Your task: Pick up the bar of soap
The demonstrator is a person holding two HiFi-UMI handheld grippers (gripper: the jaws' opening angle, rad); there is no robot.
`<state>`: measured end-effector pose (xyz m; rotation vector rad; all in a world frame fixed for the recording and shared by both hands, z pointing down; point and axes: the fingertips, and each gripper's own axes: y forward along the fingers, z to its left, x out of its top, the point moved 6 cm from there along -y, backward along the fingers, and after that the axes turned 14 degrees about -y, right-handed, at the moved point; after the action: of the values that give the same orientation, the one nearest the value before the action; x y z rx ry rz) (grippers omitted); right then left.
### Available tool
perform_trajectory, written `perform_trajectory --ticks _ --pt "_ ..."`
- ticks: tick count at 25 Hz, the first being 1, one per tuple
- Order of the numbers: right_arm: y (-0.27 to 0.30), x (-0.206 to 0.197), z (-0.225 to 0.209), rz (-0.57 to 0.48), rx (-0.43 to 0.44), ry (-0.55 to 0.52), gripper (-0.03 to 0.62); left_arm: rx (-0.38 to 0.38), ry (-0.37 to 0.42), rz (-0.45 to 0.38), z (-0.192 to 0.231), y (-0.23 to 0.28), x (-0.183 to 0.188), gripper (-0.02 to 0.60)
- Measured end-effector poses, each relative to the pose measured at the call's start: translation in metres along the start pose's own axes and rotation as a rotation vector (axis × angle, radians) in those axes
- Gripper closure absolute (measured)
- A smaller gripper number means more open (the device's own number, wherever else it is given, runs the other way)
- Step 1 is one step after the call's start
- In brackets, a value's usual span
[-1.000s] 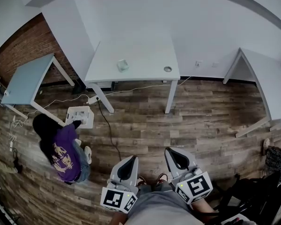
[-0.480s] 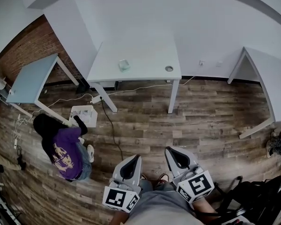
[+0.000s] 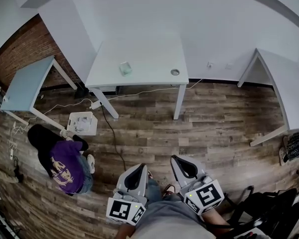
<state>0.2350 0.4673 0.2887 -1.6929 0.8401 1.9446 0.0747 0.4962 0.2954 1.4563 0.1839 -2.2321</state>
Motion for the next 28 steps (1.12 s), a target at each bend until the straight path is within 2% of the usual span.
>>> perform_trajectory --ticks 13,28 --pt "0.074 0.015 -0.02 -0.001 -0.013 -0.039 0.592 -0.04 -0.004 -0.033 0.055 0.05 0.039 0.58" --pt "0.167 0.033 -0.003 0.019 0.008 -0.072 0.592 -0.062 -0.021 -0.044 0.131 0.07 0.082 0.58"
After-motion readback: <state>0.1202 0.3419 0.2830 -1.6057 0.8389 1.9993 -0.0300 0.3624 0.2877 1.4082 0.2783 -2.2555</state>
